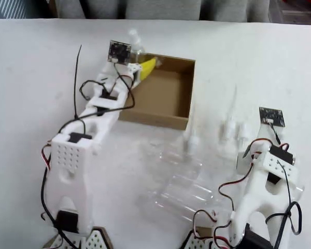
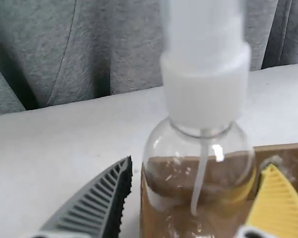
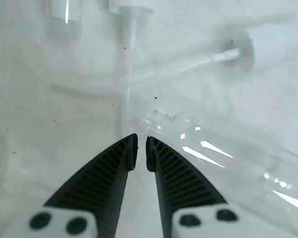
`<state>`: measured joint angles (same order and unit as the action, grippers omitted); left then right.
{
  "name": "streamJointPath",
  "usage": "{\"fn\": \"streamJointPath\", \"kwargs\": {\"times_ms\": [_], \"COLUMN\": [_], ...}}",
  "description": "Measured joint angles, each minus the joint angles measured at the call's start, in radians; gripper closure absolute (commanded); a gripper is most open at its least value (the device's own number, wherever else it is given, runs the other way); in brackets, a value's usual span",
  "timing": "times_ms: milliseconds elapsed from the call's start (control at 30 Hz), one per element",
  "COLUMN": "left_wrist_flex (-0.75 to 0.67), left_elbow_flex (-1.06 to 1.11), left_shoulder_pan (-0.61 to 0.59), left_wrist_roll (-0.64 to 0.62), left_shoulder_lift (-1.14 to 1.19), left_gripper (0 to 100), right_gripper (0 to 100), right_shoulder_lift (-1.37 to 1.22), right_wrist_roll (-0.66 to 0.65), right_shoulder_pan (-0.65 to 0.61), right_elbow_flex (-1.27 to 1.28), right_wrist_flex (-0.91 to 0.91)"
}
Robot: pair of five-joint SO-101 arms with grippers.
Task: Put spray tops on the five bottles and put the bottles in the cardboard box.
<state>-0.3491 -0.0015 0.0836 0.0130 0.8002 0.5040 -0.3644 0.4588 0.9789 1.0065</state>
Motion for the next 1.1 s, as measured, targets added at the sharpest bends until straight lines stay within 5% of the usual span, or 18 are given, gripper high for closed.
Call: {"fn": "streamJointPath", "kwargs": {"times_ms": [333,833,933,1100], "left_wrist_flex": [0.046,0.284,0.413,0.747], "left_elbow_flex": [0.236,0.914,1.031,1.079], "left_shoulder_pan": [-0.006,-0.005,-0.005,-0.011], "left_wrist_roll": [0.000,0.000,0.000,0.000], "left_shoulder_lift": [-0.288,-1.048,-1.260,-1.594], "left_gripper": [62,63,70,98], "right_gripper": [98.1,98.1,98.1,98.1], "right_shoulder_lift": [0.000,0.000,0.000,0.006], "right_wrist_roll": [0.000,0.000,0.000,0.000], "right_shoulder_pan": [0.000,0.000,0.000,0.000], "right_elbow_flex": [0.000,0.012,0.012,0.009], "right_wrist_flex": [0.000,-0.014,-0.015,-0.015]}}
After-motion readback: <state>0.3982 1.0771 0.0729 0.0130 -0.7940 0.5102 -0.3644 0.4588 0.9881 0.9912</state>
